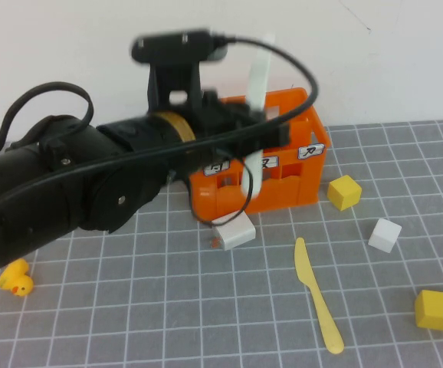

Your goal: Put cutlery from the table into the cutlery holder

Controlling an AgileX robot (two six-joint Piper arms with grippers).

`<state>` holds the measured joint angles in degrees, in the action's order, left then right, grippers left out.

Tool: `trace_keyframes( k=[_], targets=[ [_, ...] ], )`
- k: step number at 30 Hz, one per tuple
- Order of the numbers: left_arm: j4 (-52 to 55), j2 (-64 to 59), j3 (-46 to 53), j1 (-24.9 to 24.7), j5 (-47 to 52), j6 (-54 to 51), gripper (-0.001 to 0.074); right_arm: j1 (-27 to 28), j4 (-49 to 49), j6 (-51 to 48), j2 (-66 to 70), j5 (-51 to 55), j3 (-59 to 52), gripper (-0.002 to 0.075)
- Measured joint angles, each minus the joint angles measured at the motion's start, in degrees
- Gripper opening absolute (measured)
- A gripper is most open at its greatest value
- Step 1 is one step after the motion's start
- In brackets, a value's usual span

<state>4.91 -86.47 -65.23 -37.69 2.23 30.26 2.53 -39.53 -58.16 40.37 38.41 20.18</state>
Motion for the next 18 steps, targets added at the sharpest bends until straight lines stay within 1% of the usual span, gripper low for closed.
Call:
trace_keyframes(
  k=[5,8,9,11,13,18],
  targets=[
    [5.85,-0.35,0.0,0.0,-13.81,-2.59,0.007,0.0,0.0,0.0,0.0,0.0,0.0,-0.0003],
    [7.3,-1.37,0.0,0.0,-21.6,-5.81,0.0069,0.0,0.0,0.0,0.0,0.0,0.0,-0.0003],
    [7.39,-1.84,0.0,0.0,-23.85,-6.94,0.0069,0.0,0.0,0.0,0.0,0.0,0.0,-0.0003],
    [7.39,-2.8,0.0,0.0,-27.74,-9.07,0.0032,0.0,0.0,0.0,0.0,0.0,0.0,-0.0003],
    [7.12,-4.12,0.0,0.0,-31.63,-10.04,0.0014,0.0,0.0,0.0,0.0,0.0,0.0,-0.0003],
    [5.28,-7.98,0.0,0.0,-41.55,-10.99,0.0003,0.0,0.0,0.0,0.0,0.0,0.0,-0.0003]
  ],
)
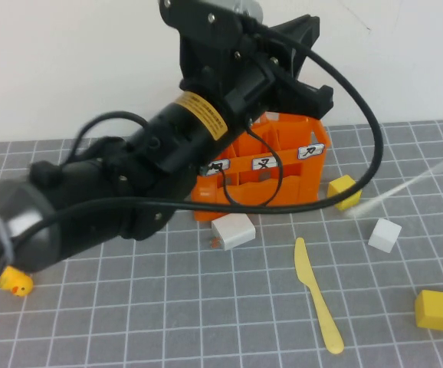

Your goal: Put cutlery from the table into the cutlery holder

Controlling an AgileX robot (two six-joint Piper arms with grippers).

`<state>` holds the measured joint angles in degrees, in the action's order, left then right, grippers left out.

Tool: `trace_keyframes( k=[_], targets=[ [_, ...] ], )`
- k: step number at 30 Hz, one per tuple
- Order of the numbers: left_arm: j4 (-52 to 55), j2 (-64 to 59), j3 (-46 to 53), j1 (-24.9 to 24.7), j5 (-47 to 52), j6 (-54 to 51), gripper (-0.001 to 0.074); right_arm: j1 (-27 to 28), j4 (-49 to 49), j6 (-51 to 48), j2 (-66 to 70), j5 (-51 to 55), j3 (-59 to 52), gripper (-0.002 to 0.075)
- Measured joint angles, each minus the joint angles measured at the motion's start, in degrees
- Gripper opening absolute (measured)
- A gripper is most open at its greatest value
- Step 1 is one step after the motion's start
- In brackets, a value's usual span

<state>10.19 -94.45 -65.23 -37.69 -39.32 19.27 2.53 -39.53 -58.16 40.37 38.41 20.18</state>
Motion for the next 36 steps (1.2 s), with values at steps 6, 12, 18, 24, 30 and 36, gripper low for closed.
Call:
trace_keyframes(
  k=[6,12,18,24,30,36],
  targets=[
    [-0.29,-2.49,0.08,0.0,-2.6,-0.31,0.0001,0.0,0.0,-0.04,0.0,0.0,0.0,-0.0003],
    [-0.38,-2.49,0.08,0.0,-2.95,-0.35,0.0001,0.0,0.0,-0.41,0.0,-0.09,0.0,-0.0003],
    [-0.38,-1.1,0.08,0.0,4.38,-0.82,0.0001,0.0,0.0,-2.65,0.0,-0.09,0.0,-0.0003],
    [-0.51,6.43,0.08,0.0,22.4,-5.11,0.0001,0.0,-3.51,-10.14,0.0,0.74,0.12,-0.0003],
    [-0.51,19.31,0.27,0.0,41.81,-11.72,0.0001,0.0,-9.56,-22.01,-3.53,7.23,1.71,-0.0003],
    [0.08,33.55,5.68,0.0,49.85,-13.2,0.0001,0.0,-10.37,-24.18,-11.98,10.16,2.13,-0.0003]
  ],
)
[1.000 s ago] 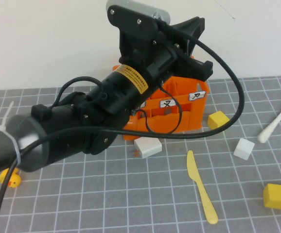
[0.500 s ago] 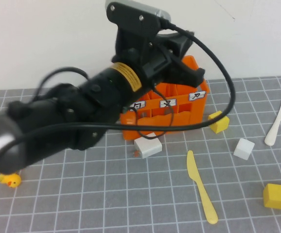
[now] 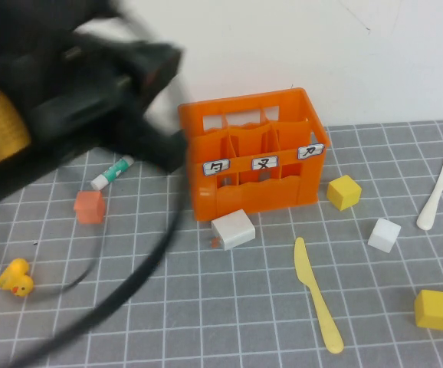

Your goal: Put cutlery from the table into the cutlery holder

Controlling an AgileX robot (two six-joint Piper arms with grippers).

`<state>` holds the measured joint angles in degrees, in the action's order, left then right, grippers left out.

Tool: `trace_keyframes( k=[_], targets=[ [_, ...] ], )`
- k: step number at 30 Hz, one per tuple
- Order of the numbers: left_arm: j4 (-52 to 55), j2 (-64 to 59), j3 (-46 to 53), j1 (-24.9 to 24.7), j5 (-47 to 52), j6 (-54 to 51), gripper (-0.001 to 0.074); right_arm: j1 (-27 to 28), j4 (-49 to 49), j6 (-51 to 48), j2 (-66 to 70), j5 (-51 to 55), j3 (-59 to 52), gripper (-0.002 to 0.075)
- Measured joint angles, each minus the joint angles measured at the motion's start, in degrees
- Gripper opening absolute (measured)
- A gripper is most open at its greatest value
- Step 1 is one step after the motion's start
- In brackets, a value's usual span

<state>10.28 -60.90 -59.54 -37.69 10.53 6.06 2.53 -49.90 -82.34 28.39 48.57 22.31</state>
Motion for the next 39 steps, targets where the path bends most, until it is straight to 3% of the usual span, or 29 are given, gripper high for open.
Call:
trace_keyframes(
  k=[9,16,34,39],
  targets=[
    [0.2,23.2,19.54,0.0,1.06,-0.13,0.0001,0.0,10.28,8.38,-14.87,0.14,0.0,-0.0003],
    [0.65,34.18,30.85,0.0,1.78,-0.13,0.0001,0.0,10.94,14.59,-17.95,1.74,0.0,-0.0003],
    [0.78,36.76,39.19,0.0,10.45,-0.03,0.0001,0.0,10.94,15.1,-18.16,2.53,0.0,-0.0003],
    [3.07,38.43,39.76,1.05,10.6,7.23,0.0001,0.0,10.94,15.1,-18.16,2.53,0.0,-0.0003]
  ],
)
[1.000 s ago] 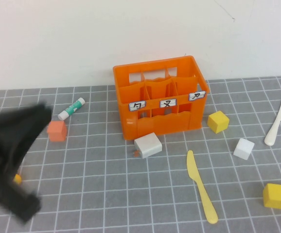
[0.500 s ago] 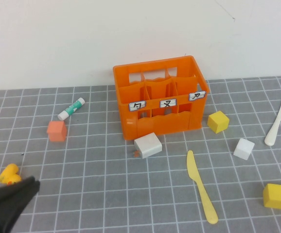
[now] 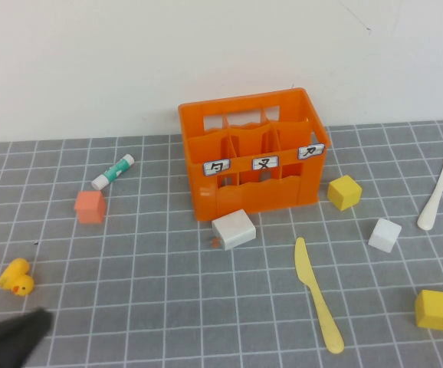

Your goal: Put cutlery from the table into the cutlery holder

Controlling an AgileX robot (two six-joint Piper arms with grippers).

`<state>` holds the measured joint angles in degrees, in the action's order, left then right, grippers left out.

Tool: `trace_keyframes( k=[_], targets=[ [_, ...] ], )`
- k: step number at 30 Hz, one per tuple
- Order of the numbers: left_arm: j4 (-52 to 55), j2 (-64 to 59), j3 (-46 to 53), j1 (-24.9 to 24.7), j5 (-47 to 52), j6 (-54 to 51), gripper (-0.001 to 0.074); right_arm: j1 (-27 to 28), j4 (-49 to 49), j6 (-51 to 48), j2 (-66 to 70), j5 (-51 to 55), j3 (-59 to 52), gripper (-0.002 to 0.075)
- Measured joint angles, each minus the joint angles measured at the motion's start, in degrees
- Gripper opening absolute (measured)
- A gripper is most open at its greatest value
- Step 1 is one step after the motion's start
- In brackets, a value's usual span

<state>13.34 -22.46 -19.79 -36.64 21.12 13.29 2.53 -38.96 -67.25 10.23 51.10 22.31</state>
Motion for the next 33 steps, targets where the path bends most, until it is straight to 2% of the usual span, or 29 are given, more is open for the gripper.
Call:
trace_keyframes(
  k=[3,7,10,15,22,25,33],
  targets=[
    [0.97,3.91,1.06,5.17,-1.94,5.07,0.0001,0.0,0.0,0.0,-0.09,0.0,0.0,-0.0003],
    [1.23,8.84,3.89,13.77,-4.98,6.81,0.0001,0.0,0.0,0.0,-0.09,0.0,0.0,-0.0003],
    [-1.82,12.91,7.17,19.33,-5.44,7.18,0.0001,0.0,0.0,0.0,-0.09,0.0,0.0,-0.0003],
    [-8.13,19.44,14.04,25.72,-5.44,7.42,0.0001,0.0,0.0,0.0,-0.09,0.0,0.0,-0.0003],
    [-10.54,23.06,21.02,28.15,-4.76,7.42,0.0001,0.0,0.0,0.0,-0.09,0.09,0.0,-0.0003],
    [-10.54,23.06,21.12,28.41,-1.97,7.42,0.0001,0.0,0.0,0.0,-0.09,0.09,0.0,-0.0003],
    [-10.44,23.06,21.12,29.96,-1.98,6.84,0.0,0.0,0.0,0.0,-0.09,0.09,0.0,-0.0003]
  ],
)
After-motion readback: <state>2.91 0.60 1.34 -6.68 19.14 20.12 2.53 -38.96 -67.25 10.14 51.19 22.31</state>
